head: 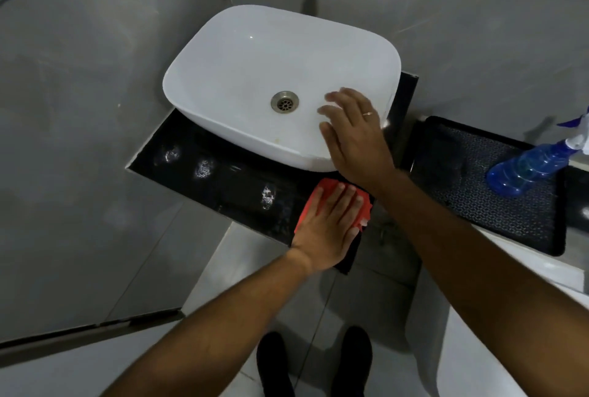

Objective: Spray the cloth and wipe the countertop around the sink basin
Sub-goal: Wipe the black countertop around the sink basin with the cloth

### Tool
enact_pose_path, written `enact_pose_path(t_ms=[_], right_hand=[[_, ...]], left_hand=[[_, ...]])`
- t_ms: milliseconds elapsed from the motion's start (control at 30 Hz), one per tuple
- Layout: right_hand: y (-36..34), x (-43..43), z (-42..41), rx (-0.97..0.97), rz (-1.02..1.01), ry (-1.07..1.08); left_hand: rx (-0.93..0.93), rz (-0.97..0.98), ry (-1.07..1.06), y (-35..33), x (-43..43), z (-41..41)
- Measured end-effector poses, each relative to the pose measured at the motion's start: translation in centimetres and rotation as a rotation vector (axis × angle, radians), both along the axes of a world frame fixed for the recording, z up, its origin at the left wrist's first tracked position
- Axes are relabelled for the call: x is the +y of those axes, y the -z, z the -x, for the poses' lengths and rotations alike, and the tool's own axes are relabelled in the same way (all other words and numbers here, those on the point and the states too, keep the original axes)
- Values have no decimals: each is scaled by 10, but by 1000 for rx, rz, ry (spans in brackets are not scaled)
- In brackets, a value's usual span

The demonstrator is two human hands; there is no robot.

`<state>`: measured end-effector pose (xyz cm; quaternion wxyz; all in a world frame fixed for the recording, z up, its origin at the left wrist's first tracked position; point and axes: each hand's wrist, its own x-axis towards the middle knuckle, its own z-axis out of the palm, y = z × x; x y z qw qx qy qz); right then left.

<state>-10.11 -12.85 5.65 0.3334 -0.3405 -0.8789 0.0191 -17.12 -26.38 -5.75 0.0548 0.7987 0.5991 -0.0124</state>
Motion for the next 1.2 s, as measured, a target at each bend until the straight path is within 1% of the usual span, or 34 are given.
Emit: enact_pose_path(t_ms=[67, 167, 267, 467, 667, 767, 933, 1200], right_hand=[[0, 2, 13, -131, 37, -72], [1, 4, 28, -320, 118, -99], [-1, 8, 39, -397, 179, -96], [-8, 6, 87, -416, 269, -124], [-2, 4, 129, -485, 300, -145], [3, 5, 135, -499, 314, -142], [5, 5, 133, -452, 367, -96], [3, 4, 135, -465, 402, -79]], left_hand=[[-18, -32, 30, 1, 9, 9], [-4, -26, 30, 5, 13, 34], [20, -9, 11, 7, 14, 70], [-7, -61, -5, 7, 12, 143], [-31, -64, -53, 4, 15, 222], [-78, -97, -62, 1, 16, 256], [-114, -136, -68, 0, 23, 304], [-55, -97, -222, -2, 33, 398]])
